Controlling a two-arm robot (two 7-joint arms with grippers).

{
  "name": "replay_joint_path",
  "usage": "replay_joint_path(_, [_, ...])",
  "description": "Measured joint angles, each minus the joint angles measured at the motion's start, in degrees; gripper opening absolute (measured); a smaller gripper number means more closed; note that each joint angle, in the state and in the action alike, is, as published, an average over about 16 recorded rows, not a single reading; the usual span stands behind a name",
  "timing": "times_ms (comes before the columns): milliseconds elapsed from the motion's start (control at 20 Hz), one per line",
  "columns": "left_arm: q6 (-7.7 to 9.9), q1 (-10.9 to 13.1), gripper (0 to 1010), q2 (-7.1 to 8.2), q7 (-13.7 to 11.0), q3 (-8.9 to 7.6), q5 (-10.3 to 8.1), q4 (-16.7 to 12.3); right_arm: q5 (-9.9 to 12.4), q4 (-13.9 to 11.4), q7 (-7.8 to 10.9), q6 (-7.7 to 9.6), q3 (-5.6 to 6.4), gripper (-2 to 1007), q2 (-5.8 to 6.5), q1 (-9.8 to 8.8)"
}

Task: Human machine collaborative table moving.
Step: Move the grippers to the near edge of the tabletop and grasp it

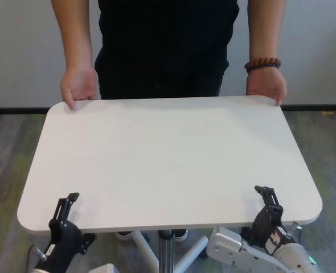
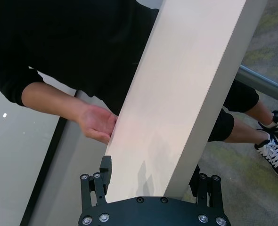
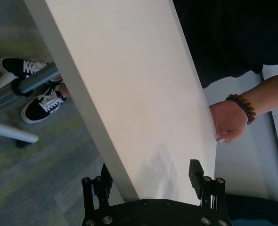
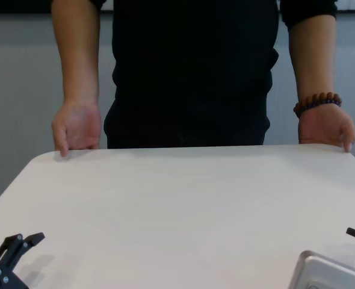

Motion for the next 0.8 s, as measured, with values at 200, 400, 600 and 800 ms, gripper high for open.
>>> replay_joint_path(200, [0.02, 0.00, 1001, 0.02, 0.00, 0.02, -0.02, 0.00, 0.10, 0.05, 0.05, -0.39, 0.24, 1001, -0.29, -0.07])
replay_joint_path(400, [0.03, 0.00, 1001, 0.03, 0.00, 0.04, -0.03, 0.01, 0.29, -0.01, 0.05, -0.65, 0.43, 1001, -0.40, -0.21])
replay_joint_path(600, [0.03, 0.00, 1001, 0.04, -0.01, 0.05, -0.05, 0.01, 0.29, -0.04, 0.04, -0.59, 0.42, 1001, -0.38, -0.23])
replay_joint_path(800, [0.04, 0.00, 1001, 0.05, -0.01, 0.06, -0.06, 0.02, 0.24, -0.04, 0.02, -0.48, 0.36, 1001, -0.35, -0.20])
